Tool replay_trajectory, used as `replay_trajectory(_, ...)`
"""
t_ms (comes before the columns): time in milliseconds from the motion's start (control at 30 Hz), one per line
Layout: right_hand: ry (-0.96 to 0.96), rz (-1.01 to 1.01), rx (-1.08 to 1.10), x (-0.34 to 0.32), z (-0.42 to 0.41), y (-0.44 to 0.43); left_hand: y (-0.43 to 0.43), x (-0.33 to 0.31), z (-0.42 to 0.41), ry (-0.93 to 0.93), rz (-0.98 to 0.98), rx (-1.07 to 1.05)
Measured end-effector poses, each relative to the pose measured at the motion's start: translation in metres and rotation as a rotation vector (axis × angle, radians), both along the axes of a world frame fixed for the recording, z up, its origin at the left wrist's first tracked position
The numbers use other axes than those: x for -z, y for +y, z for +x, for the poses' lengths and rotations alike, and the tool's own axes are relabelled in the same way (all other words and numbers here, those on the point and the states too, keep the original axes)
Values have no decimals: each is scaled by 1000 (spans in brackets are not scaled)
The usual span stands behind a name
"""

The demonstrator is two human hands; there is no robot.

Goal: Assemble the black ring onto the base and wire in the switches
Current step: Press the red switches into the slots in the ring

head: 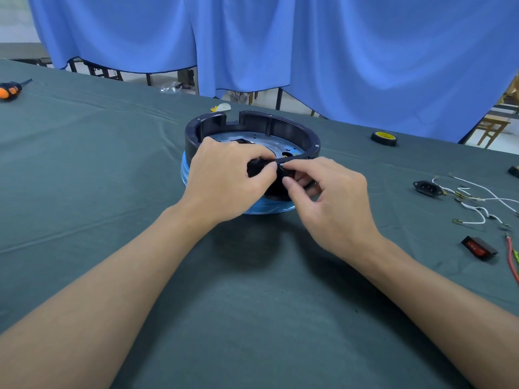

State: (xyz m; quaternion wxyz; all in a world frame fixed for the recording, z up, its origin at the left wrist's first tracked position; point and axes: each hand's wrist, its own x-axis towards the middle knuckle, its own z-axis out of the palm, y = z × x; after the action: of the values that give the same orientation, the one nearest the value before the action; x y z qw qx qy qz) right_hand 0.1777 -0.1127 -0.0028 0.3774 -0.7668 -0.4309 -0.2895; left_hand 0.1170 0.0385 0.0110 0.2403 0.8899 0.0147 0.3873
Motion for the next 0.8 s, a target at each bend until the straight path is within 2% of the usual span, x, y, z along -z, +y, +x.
replay_trajectory(267, 225, 61, -3, -9, 1, 5, -1, -2, 0, 18, -20, 27)
replay_trajectory(600, 181, 75, 41, -14, 7, -3, 0, 2, 3, -37, -12, 15)
replay_trajectory(800, 235, -58, -5, -25, 20, -4, -2, 1, 4, -54, -22, -15)
